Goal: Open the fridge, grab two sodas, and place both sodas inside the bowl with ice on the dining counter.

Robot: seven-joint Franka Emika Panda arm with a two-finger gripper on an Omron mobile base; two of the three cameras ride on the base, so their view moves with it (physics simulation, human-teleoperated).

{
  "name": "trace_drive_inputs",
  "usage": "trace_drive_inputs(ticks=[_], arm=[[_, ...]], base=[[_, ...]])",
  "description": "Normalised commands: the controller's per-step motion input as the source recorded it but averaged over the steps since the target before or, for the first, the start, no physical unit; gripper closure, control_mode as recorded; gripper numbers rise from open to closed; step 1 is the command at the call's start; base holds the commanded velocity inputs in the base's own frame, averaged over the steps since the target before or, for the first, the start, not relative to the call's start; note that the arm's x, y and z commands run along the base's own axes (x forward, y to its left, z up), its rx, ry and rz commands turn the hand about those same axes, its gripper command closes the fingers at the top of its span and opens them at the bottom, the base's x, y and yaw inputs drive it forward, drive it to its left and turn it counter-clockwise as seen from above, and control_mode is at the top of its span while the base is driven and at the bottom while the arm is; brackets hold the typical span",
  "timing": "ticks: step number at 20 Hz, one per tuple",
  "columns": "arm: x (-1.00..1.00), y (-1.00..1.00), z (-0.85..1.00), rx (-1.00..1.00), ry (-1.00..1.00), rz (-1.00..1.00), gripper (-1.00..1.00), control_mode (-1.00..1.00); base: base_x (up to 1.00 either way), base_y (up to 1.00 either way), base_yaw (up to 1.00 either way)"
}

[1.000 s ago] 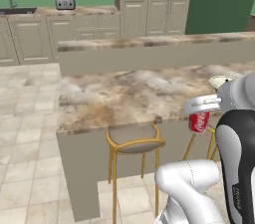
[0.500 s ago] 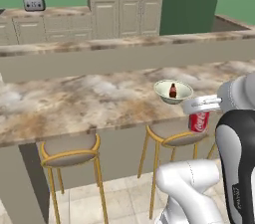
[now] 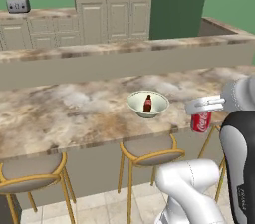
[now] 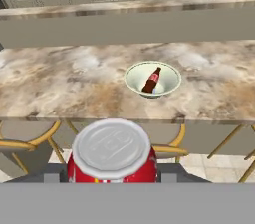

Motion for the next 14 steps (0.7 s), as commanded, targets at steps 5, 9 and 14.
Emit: trace_drive_inputs(ticks=[5, 9, 14], arm=[[0.0, 0.0, 0.0, 0.0, 0.0, 0.0, 1.0, 1.0], [0.0, 0.0, 0.0, 0.0, 0.0, 0.0, 1.0, 1.0], [0.73, -0.33, 0.0, 0.09, 0.22, -0.03, 1.0, -1.0]], base=[[0.9, -0.04, 0.0], [0.81, -0.14, 0.0], [0.16, -0.06, 0.0]])
